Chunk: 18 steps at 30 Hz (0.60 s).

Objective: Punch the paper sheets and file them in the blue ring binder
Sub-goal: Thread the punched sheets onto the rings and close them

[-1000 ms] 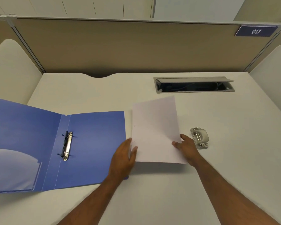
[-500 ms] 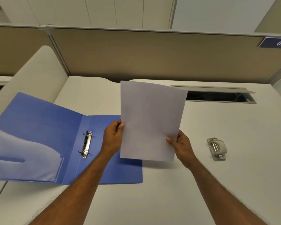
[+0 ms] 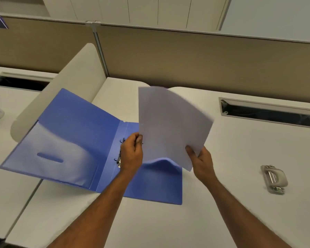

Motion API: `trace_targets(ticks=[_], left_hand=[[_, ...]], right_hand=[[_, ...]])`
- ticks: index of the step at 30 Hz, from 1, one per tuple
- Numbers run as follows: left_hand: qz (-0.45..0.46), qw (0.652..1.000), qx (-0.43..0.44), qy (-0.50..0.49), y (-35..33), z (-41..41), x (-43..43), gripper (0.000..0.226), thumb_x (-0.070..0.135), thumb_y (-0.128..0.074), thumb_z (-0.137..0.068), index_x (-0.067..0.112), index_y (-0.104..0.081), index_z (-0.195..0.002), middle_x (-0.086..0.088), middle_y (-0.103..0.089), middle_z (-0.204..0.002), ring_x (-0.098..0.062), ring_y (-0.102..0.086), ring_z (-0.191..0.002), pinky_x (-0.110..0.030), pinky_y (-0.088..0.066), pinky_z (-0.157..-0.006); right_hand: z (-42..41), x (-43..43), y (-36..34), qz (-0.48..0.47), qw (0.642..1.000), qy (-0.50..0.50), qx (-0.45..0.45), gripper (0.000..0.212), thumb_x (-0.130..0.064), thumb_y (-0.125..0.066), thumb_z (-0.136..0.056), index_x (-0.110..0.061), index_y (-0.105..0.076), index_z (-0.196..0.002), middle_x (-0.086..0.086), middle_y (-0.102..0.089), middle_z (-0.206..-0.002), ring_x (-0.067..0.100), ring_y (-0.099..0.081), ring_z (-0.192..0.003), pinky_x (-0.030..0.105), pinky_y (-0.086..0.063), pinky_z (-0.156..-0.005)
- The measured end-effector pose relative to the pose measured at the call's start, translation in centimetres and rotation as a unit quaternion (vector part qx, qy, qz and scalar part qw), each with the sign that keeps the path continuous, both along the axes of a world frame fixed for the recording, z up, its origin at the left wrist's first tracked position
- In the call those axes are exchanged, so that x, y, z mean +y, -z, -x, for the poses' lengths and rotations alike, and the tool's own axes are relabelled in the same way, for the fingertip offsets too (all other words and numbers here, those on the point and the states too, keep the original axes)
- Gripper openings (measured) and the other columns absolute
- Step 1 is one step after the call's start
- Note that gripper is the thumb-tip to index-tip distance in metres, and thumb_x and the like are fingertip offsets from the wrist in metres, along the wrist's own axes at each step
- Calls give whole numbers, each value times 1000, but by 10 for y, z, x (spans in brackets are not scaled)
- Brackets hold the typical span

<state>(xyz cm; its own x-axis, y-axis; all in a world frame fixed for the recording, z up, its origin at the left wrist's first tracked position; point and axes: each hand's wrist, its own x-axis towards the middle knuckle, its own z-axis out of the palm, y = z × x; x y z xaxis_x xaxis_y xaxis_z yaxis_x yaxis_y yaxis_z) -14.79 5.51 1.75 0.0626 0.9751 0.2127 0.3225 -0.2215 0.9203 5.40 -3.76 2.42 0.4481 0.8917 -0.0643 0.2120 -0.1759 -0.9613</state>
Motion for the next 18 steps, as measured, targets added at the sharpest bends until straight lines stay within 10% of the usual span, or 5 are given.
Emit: trace_targets(ticks=[10,18], left_hand=[[181,973,139,-33,19,73,44,20,15,-55,-92,9,-68,-106,-8,-71,-98,-23,-66,-85,-29,-54,-71],[205,964,157,-61,24,99,71,18,17,-61,-90,5,-69,-100,-7,-69,-91,-21,-64,-82,-28,-50,-72]], right_hand=[[28,24,12,90,995,-2,48,30,-19,-62,-91,-7,-61,-118,10,-69,-112,30,-68,-96,50,-56,-89],[34,36,14,143,987,17,76,32,-13,-62,-90,-4,-61,-121,13,-69,-116,32,-67,-98,49,-54,-91]])
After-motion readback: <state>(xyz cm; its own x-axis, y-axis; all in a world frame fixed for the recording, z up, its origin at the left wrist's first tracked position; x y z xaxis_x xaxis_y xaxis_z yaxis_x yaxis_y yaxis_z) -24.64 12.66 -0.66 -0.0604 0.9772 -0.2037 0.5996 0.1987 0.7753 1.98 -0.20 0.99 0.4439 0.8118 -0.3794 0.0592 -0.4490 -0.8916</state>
